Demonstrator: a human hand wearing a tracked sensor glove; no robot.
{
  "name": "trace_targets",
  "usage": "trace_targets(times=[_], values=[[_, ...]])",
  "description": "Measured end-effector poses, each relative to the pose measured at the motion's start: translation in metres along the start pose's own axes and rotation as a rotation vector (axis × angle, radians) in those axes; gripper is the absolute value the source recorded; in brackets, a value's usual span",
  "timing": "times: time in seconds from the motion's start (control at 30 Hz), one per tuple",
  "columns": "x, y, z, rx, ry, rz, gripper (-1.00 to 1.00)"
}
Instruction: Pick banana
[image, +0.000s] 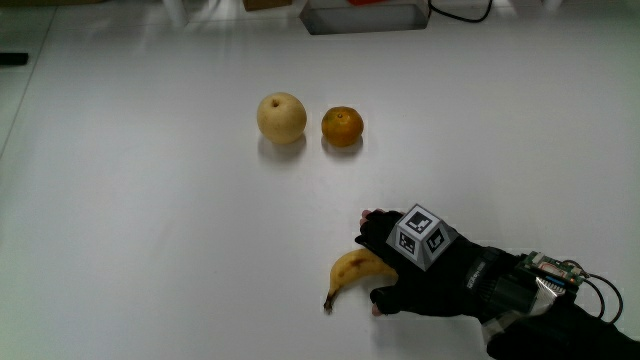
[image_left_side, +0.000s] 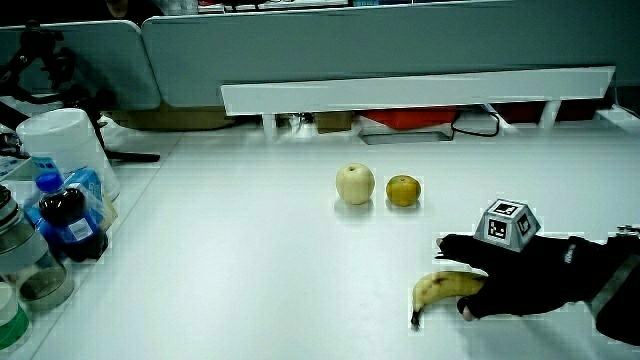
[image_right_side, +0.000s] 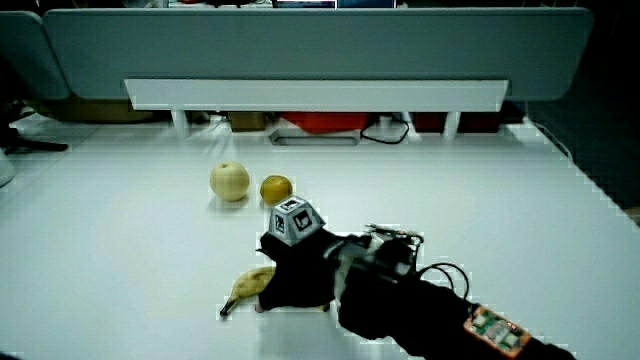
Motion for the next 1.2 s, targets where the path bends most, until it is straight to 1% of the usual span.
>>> trace_targets(times=[0.07, 0.1, 0.13, 0.17, 0.2, 0.23, 0.27, 0.3, 0.33, 0.37, 0.4, 0.43, 0.5, 0.53, 0.63, 0.7, 0.83, 0.87, 0.9, 0.93, 0.97, 1.0, 1.1, 1.13, 1.2], values=[[-0.016, 0.003, 0.008, -0.009, -0.024, 0.053, 0.00], [-0.023, 0.005, 0.010, -0.010, -0.024, 0.081, 0.00], [-0.035, 0.004, 0.022, -0.065, -0.012, 0.105, 0.00], [-0.041, 0.007, 0.023, -0.044, -0.008, 0.134, 0.00], [-0.049, 0.008, 0.026, -0.089, -0.048, 0.147, 0.00], [-0.055, 0.010, 0.027, -0.078, -0.051, 0.171, 0.00], [-0.062, 0.010, 0.031, -0.079, -0.041, 0.203, 0.00], [-0.066, 0.012, 0.030, -0.070, -0.092, 0.210, 0.00], [-0.072, 0.012, 0.033, -0.066, -0.084, 0.227, 0.00], [-0.075, 0.013, 0.033, -0.067, -0.099, 0.236, 0.00], [-0.079, 0.013, 0.035, -0.065, -0.087, 0.243, 0.00], [-0.081, 0.014, 0.033, -0.070, -0.100, 0.251, 0.00], [-0.085, 0.018, 0.031, -0.086, -0.085, 0.254, 0.00], [-0.085, 0.021, 0.027, -0.118, -0.080, 0.244, 0.00], [-0.091, 0.028, 0.020, -0.088, -0.008, 0.287, 0.00], [-0.096, 0.032, 0.013, -0.111, 0.021, 0.301, 0.00], [-0.104, 0.045, -0.021, -0.113, -0.050, 0.298, 0.00], [-0.106, 0.048, -0.030, -0.142, -0.070, 0.313, 0.00], [-0.108, 0.050, -0.038, -0.166, -0.078, 0.316, 0.00], [-0.110, 0.051, -0.041, -0.176, -0.050, 0.321, 0.00], [-0.112, 0.053, -0.046, -0.182, -0.063, 0.325, 0.00], [-0.114, 0.055, -0.050, -0.198, -0.054, 0.328, 0.00], [-0.118, 0.058, -0.061, -0.234, -0.053, 0.333, 0.00], [-0.119, 0.059, -0.063, -0.230, -0.059, 0.330, 0.00], [-0.118, 0.063, -0.070, -0.262, -0.052, 0.325, 0.00]])
